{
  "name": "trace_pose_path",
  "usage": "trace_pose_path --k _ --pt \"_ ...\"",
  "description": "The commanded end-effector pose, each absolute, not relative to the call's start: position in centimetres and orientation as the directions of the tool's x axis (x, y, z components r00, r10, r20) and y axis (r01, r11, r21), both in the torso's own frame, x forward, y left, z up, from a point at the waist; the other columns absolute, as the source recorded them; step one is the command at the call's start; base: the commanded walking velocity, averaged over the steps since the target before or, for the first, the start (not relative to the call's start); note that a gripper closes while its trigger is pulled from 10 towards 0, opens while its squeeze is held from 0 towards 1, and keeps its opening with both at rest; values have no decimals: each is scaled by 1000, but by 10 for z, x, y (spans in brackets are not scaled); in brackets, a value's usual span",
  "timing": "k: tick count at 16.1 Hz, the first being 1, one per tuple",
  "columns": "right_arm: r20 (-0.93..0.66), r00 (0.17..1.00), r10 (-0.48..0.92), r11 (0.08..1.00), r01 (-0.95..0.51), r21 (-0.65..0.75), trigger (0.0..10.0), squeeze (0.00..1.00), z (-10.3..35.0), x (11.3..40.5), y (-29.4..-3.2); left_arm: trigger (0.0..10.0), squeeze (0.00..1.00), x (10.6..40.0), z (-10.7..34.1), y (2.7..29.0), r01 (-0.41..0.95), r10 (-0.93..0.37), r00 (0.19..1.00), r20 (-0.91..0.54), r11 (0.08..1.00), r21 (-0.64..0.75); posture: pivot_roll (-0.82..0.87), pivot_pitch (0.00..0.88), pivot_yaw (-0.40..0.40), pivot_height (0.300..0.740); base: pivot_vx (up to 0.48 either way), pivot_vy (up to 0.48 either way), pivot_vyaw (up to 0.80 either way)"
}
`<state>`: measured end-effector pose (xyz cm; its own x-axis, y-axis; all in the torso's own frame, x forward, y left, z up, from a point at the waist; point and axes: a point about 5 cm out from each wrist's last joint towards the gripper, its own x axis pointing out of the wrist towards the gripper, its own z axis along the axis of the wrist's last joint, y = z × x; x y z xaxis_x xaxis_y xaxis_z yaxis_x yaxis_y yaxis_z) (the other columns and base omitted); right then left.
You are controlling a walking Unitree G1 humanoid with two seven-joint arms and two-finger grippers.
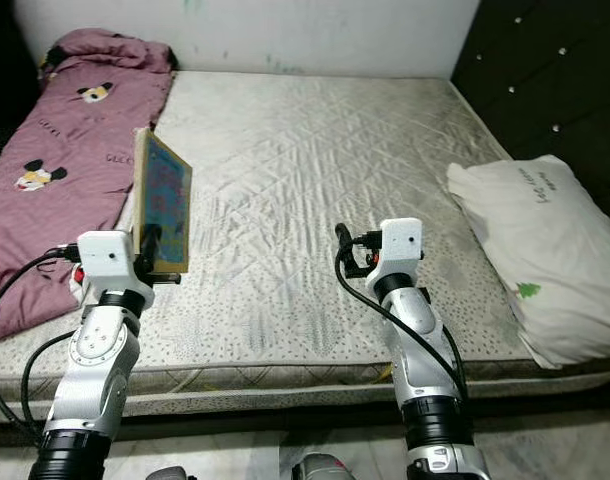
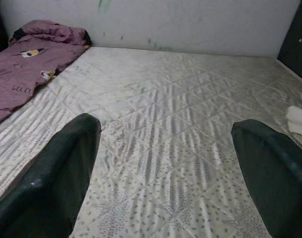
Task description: Clean up the room
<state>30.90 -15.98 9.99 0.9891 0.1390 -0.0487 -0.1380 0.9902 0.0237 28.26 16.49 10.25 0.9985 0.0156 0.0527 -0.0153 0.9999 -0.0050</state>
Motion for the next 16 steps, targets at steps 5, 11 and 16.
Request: trace_pose_path --k 5,11,16 --pt "-51 988 145 989 -145 15 10000 0 100 310 -160 10000 0 285 110 164 -6 6 997 83 1000 -4 -57 0 -34 740 0 -225 0" --pt "-27 987 157 988 -156 23 10000 0 105 320 -151 10000 0 284 109 163 -9 9 996 84 1000 -5 -43 0 -33 740 0 -309 0" --pt "-22 981 191 981 -190 30 10000 0 105 325 -136 10000 0 282 109 163 -23 23 996 86 1000 -7 -19 0 -45 740 0 -311 0"
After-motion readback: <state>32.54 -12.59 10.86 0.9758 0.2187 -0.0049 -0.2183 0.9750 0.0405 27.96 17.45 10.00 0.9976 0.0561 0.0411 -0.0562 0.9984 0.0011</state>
